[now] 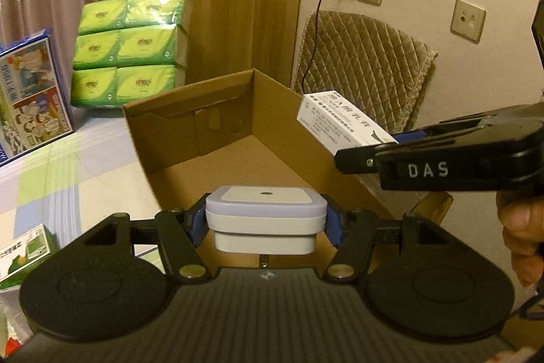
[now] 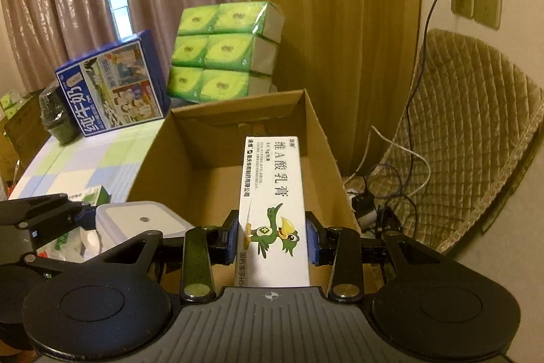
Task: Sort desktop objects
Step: 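Carry the medicine box into the cardboard box with the right tool and release, then withdraw the right tool from the cardboard box back over the table, then grasp the black cable with the right tool, then grasp the red candy packet with the left tool while the right tool holds the cable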
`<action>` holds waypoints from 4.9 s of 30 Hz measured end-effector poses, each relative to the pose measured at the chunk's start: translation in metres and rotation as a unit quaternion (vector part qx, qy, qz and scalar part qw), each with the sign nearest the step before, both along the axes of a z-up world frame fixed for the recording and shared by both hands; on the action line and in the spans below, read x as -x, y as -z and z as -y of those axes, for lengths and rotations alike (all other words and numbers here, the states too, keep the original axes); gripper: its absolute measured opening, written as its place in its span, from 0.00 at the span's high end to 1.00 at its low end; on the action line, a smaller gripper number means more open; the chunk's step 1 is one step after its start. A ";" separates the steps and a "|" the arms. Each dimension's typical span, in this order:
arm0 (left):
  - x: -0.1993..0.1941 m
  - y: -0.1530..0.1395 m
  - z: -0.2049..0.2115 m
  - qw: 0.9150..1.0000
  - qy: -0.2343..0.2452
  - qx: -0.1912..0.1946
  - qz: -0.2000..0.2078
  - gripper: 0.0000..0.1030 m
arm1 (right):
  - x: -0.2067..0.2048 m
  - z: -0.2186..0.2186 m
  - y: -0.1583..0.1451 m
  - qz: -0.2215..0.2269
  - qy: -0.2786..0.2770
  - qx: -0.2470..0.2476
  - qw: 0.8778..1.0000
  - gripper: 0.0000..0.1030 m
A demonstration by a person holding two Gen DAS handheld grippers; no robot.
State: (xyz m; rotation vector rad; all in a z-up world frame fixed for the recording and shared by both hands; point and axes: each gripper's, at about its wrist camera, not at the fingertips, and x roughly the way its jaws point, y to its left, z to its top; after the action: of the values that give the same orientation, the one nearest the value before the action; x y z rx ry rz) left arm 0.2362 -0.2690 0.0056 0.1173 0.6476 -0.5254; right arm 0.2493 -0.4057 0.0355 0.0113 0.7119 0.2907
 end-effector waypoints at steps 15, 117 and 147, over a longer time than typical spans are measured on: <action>0.015 -0.022 -0.046 0.999 -0.022 -0.013 0.034 0.33 | -0.002 -0.012 0.016 -0.021 -0.009 0.005 1.000 0.66; 0.112 0.079 -0.315 0.973 -0.225 -0.010 -0.042 0.01 | 0.108 -0.230 0.146 -0.037 -0.103 0.032 0.994 0.93; 0.070 0.094 -0.313 0.977 -0.207 -0.021 -0.055 0.26 | 0.101 -0.232 0.152 -0.033 -0.112 0.034 0.993 0.89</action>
State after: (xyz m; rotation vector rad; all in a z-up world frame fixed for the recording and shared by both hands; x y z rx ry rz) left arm 0.1665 0.0444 -0.0887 -0.0094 0.7679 -0.1173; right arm 0.1486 -0.1736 -0.1160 -0.1252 0.7907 0.4828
